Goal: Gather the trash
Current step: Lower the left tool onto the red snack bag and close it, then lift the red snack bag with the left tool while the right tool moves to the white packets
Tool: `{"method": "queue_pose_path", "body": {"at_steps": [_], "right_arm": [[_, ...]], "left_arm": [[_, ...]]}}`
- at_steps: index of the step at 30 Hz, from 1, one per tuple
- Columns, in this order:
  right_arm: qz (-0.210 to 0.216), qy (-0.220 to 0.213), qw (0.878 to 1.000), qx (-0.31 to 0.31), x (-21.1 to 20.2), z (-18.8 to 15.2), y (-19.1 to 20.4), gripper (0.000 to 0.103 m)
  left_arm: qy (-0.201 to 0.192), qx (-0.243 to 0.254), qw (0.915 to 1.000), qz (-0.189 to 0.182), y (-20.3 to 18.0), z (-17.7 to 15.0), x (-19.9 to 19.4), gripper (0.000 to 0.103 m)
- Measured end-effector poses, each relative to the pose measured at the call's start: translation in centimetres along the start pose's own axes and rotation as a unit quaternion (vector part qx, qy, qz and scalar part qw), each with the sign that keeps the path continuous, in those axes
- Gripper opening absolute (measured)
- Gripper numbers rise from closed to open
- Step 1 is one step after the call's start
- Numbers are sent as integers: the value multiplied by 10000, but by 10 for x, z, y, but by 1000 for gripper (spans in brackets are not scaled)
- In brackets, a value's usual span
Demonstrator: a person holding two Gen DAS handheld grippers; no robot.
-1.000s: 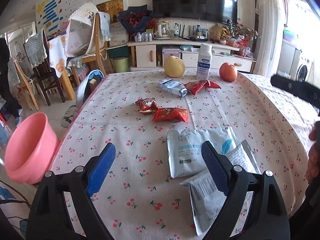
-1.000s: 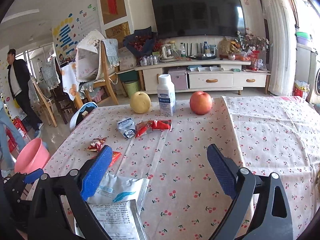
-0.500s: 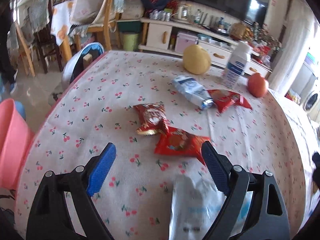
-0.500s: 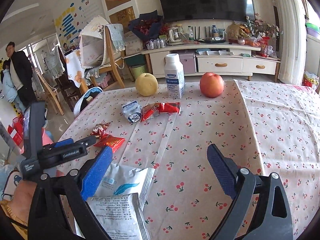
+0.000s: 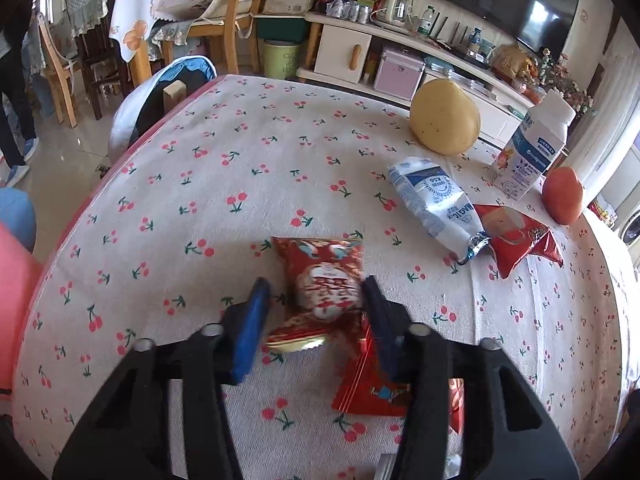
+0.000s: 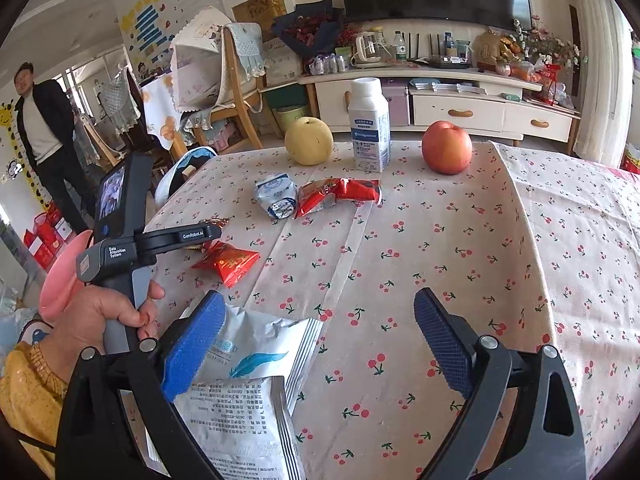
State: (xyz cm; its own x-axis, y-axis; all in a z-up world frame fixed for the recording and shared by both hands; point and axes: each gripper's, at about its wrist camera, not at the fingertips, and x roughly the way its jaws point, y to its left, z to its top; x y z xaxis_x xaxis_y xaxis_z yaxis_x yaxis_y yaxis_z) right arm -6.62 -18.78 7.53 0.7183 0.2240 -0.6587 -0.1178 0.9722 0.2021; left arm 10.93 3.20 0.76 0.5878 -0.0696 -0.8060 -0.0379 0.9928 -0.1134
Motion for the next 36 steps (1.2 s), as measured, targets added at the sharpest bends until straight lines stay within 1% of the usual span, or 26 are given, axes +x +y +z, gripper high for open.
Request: {"method": "queue_pose_path", "body": {"at_steps": [3, 9, 13, 19, 25, 31, 34, 36], "right_arm": [[50, 104, 9999, -100, 4, -2, 4, 94], [181, 332, 9989, -267, 12, -6, 14, 94], [319, 457, 9981, -251, 15, -9, 17, 94], [601, 673, 9959, -46, 23, -17, 21, 94], [544, 781, 9954, -83, 27, -29, 29, 94], [353, 654, 9972, -47, 16, -43, 32, 94], [251, 587, 9979, -102, 11, -49, 36, 94], [190, 552, 9982, -126, 7, -54, 38, 94]], "left_arm": [[0, 73, 10000, -5, -1, 0, -1, 42], [-76, 9, 10000, -27, 10, -11, -12, 39], [-167, -107, 9998, -57, 23, -23, -30, 39], [-402, -123, 9991, -22, 44, -48, -71, 39], [-610, -81, 9981, -85, 61, -75, -111, 39], [-801, 19, 9966, -175, 71, -97, -148, 39], [-875, 48, 9958, -276, 70, -106, -161, 39], [-918, 160, 9952, -308, 66, -113, -168, 39]]}}
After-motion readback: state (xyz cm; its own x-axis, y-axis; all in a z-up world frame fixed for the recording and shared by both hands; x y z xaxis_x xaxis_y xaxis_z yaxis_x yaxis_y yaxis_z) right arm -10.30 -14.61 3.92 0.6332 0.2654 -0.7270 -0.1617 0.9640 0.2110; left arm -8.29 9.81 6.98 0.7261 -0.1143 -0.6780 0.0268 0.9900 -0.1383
